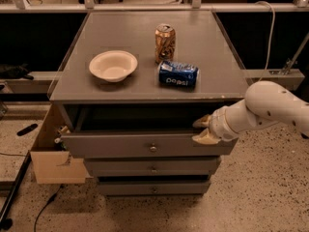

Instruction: Open top drawer

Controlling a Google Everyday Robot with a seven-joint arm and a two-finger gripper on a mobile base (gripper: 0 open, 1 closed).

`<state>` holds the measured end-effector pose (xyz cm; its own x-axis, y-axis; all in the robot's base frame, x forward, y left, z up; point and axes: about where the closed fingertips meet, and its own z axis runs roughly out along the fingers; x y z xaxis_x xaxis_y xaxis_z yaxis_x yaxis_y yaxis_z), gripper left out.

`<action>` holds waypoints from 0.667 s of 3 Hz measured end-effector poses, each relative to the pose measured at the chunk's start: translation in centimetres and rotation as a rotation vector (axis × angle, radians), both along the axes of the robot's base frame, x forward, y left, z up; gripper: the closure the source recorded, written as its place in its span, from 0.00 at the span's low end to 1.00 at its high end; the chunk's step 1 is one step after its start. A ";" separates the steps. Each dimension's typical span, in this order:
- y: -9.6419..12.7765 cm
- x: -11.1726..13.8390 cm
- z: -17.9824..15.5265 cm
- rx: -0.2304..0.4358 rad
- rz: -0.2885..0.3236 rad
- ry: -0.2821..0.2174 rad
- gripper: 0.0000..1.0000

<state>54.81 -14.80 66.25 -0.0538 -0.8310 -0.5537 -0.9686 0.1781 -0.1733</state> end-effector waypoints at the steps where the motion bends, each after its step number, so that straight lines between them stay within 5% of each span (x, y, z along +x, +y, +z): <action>1: 0.0 0.0 0.0 0.000 0.000 0.000 0.73; 2: 0.0 0.0 0.0 0.000 0.000 0.000 0.50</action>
Offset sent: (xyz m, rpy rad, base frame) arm 0.0000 0.0000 0.0000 0.0000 0.0000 0.0000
